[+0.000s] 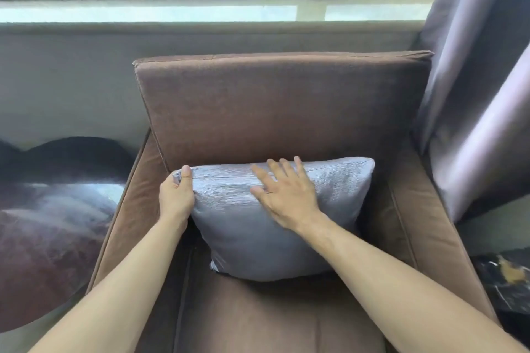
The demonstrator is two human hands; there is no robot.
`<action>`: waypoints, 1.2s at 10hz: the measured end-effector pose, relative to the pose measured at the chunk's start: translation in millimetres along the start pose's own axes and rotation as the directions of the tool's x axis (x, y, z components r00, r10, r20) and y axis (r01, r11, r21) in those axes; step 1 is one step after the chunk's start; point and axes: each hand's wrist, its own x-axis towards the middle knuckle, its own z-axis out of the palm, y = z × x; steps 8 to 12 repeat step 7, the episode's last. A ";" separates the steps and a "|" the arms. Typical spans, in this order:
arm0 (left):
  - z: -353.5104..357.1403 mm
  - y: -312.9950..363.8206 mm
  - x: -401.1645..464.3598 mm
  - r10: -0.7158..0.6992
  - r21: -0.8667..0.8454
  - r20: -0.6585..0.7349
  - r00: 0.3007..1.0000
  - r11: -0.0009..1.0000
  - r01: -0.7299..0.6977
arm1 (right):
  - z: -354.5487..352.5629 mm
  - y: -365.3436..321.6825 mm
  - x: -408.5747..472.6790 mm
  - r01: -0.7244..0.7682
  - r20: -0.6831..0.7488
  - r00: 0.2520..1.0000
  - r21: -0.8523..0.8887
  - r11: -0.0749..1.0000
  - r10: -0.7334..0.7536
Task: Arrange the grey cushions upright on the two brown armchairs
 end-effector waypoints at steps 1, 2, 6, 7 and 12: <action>5.4 1.7 0.7 -0.026 0.025 0.002 1.000 0.999 0.026 | -3.4 70.8 -26.0 -0.140 -0.052 0.989 -0.080 0.987 0.136; 9.0 8.2 -1.2 -0.069 0.067 -0.003 0.998 0.995 0.069 | -13.9 126.2 -50.6 -0.371 -0.053 0.928 -0.046 0.927 0.369; -49.8 67.1 -43.2 0.095 0.531 0.252 0.963 0.819 -0.219 | -52.1 91.4 -60.4 -0.475 0.045 0.880 0.062 0.878 0.473; -60.5 80.0 -56.7 0.107 0.608 0.369 0.923 0.723 -0.327 | -60.4 76.1 -68.3 -0.444 0.017 0.896 0.029 0.896 0.444; -60.5 80.0 -56.7 0.107 0.608 0.369 0.923 0.723 -0.327 | -60.4 76.1 -68.3 -0.444 0.017 0.896 0.029 0.896 0.444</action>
